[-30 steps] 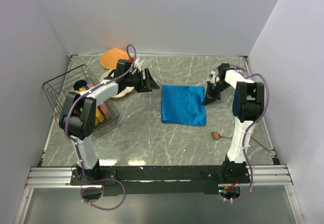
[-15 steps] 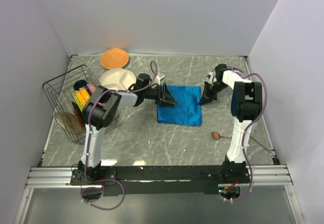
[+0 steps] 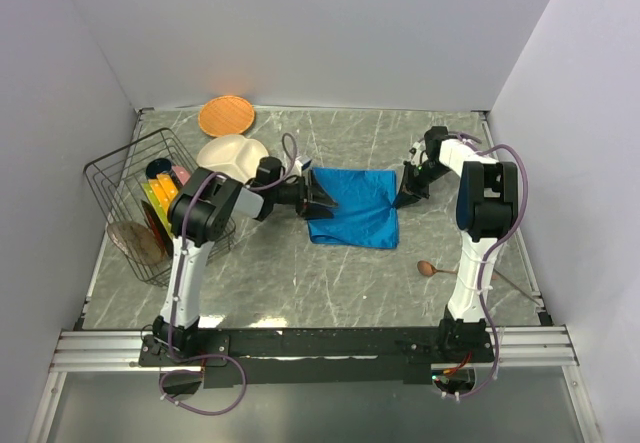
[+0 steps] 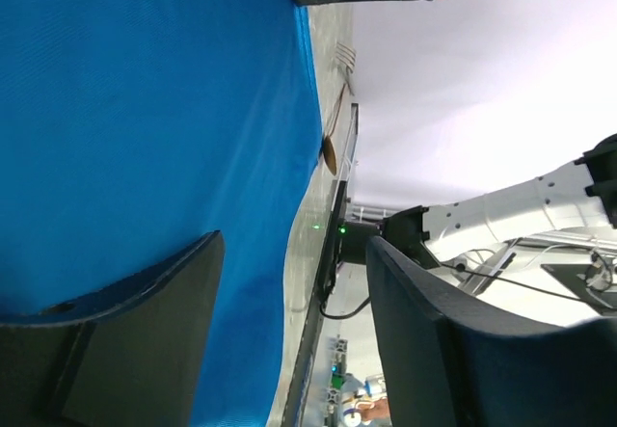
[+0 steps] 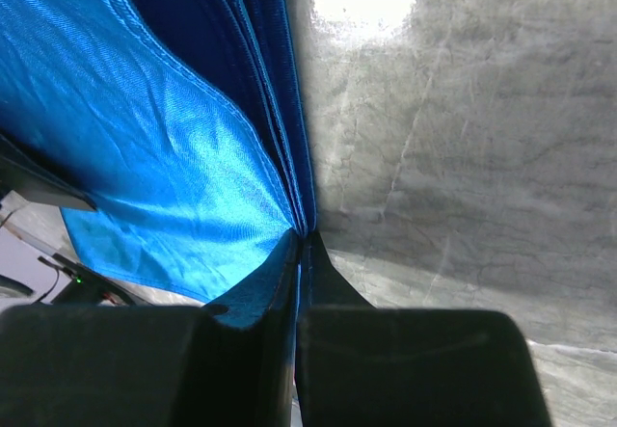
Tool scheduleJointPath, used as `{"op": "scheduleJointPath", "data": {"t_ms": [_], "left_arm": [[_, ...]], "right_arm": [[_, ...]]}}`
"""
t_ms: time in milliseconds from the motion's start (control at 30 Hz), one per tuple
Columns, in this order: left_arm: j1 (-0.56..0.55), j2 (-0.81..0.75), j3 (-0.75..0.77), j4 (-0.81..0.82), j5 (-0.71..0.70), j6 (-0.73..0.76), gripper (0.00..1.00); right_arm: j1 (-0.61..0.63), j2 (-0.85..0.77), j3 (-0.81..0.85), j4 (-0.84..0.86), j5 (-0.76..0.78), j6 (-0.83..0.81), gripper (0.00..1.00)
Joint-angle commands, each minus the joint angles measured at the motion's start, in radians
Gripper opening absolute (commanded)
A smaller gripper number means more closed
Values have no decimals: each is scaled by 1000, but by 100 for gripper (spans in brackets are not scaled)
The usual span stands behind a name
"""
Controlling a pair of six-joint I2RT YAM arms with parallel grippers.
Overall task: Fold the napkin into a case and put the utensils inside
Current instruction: Smooth out the square-folded napkin at the center of the board.
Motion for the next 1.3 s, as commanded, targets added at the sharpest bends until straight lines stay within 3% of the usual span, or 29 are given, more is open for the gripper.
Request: {"op": "scheduleJointPath", "data": {"t_ms": [0,233,333,567,900,1133,1267], "left_arm": [[42,-38,-31,28,33,34,69],[13,-128,30,26,65,43,72],[-31,-124,20,138,76,-84,72],[-60,-130,-89,243,90,-196,72],[-56,-89,-190,28,36,-28,72],[-27,-145,-181,-185,36,190,73],[-25,-200,-148,-179,79,205,74]], "right_arm": [[-4,19,18,3,108,-10,0],[-3,20,20,5,82,-13,0],[0,20,20,6,73,-8,0],[4,12,17,5,84,-7,0],[4,12,14,3,118,-5,0],[-1,2,-12,20,136,-11,0],[-3,0,-11,23,116,-13,0]]}}
